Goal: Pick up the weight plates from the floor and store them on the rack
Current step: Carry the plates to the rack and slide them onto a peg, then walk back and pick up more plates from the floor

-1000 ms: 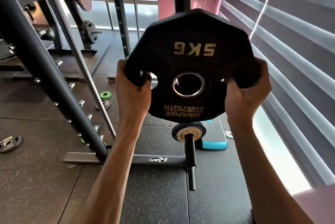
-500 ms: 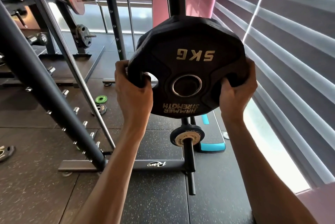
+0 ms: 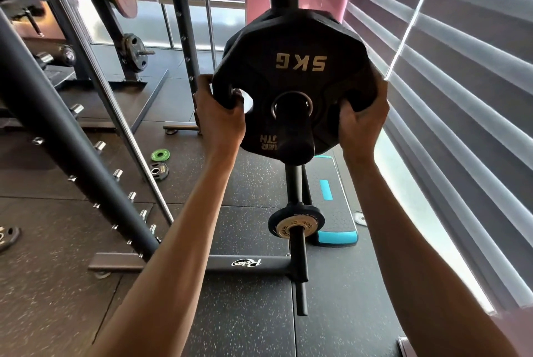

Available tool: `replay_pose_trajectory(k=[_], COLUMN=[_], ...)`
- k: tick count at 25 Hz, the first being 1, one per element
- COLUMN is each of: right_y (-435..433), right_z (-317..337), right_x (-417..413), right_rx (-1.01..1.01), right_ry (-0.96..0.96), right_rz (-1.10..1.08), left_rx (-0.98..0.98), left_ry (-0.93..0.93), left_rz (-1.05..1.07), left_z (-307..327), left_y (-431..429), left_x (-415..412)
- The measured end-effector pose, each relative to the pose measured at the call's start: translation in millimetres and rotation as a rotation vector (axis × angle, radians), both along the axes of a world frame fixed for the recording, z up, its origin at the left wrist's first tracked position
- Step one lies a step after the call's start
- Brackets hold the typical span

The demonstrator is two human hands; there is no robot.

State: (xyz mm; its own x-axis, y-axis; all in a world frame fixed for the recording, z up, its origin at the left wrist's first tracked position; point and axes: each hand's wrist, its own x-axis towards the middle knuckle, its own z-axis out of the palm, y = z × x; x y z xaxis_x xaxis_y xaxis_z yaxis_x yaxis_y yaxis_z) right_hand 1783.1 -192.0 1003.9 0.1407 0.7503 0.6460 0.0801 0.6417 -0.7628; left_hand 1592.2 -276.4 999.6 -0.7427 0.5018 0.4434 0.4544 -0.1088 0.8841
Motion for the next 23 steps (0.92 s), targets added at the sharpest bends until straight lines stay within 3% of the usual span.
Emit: replay_pose_trajectory(k=[10, 16, 18, 20, 23], right_y=[-13.8, -40.2, -60.8, -89.0, -134.1], right_z=[-1.4, -15.2, -45.5, -86.8, -145.9], right_x=[8.5, 14.1, 16.0, 10.1, -16.5], right_rx=[-0.017, 0.015, -0.073, -0.286, -0.536], right_ry=[-0.066, -0.007, 0.046, 0.064, -0.078], right_rz=[0.062, 0.055, 0.066, 0.104, 0.183], left_rx=[-0.01, -0.041, -0.12, -0.209, -0.328], left_ry=[-0.102, 0.026, -0.023, -0.127, -0.257], left_rz=[-0.146, -0.086, -0.04, 0.007, 0.007], left_z=[7.4, -10.5, -30.4, -56.3, -96.2], left_y=[-18.3, -48.1, -62.0, -79.6, -117.3], left_x=[4.5, 19.6, 26.8, 26.1, 11.2])
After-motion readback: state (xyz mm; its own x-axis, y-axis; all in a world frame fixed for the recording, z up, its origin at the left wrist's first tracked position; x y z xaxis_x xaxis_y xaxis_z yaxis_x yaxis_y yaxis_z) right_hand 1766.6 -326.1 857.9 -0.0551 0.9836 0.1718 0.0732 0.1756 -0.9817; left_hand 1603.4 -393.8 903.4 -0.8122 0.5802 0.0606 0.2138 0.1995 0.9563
